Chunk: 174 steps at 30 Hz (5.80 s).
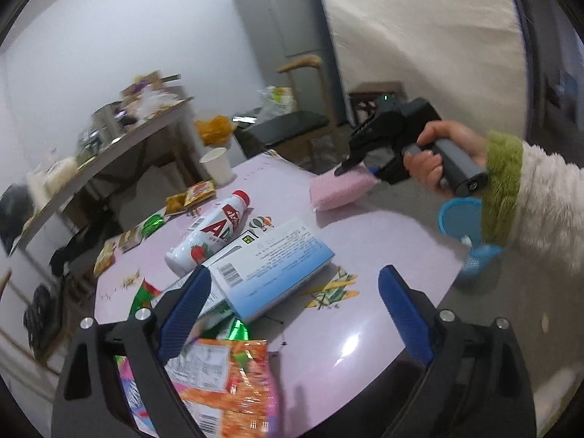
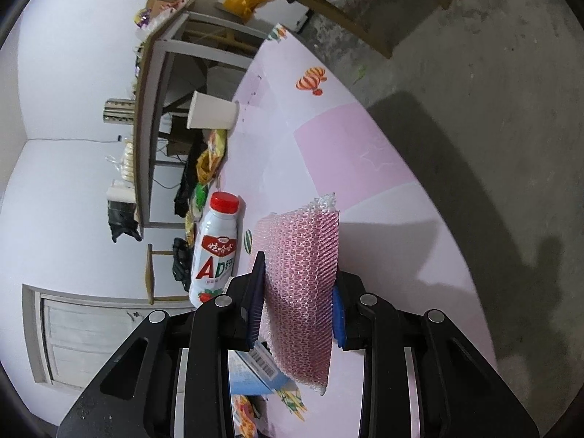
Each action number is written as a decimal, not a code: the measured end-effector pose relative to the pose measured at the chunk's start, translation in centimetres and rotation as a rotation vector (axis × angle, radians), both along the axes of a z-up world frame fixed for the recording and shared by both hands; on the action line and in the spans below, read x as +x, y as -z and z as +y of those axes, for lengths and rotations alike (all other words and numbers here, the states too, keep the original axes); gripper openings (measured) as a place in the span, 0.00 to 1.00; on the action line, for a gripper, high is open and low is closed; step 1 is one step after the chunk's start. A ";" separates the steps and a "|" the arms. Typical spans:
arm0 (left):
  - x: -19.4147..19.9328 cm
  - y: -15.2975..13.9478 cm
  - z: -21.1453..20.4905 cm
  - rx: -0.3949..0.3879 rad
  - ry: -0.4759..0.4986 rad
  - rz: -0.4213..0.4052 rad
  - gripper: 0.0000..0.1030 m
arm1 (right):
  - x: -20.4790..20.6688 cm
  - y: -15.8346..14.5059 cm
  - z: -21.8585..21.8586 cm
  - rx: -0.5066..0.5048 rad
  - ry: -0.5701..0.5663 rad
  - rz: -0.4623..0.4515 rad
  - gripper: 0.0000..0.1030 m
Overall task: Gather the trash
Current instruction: 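Grasp the white-blue paper card with the left gripper while the right gripper holds the sponge, then carry the sponge and card to the blue wastebasket and release both, then move both tools back to the table toward the white CABLE box, then position the right gripper around the white CABLE box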
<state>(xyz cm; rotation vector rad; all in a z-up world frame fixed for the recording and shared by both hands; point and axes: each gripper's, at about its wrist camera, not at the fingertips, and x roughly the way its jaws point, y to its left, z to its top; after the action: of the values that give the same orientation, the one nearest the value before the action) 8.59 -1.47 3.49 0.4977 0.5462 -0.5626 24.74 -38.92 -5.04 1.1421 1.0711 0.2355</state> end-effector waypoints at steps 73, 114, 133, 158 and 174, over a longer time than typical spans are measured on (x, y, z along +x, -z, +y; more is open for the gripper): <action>11.7 0.6 -15.5 0.123 0.384 0.359 0.73 | -15.8 -2.0 -12.5 0.174 0.266 -0.188 0.27; 3.4 2.6 -27.2 -0.132 0.138 0.423 0.94 | -29.7 6.5 -21.8 -0.331 0.622 0.173 0.79; 1.4 -2.1 1.7 -0.329 -0.285 0.223 0.94 | -18.6 -9.4 5.0 -0.888 -0.043 -0.143 0.92; 7.5 -0.7 17.9 -0.488 -0.544 0.232 0.94 | -7.3 -12.1 20.7 -0.733 -0.182 -0.237 0.92; 11.0 0.8 20.7 -0.505 -0.597 0.278 0.94 | -3.8 -9.1 20.9 -0.525 -0.167 -0.088 0.92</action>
<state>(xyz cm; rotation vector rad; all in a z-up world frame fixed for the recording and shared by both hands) 19.62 19.26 2.64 -0.2320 0.7496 -0.1769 20.95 -18.03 4.02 0.5686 1.0686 0.1217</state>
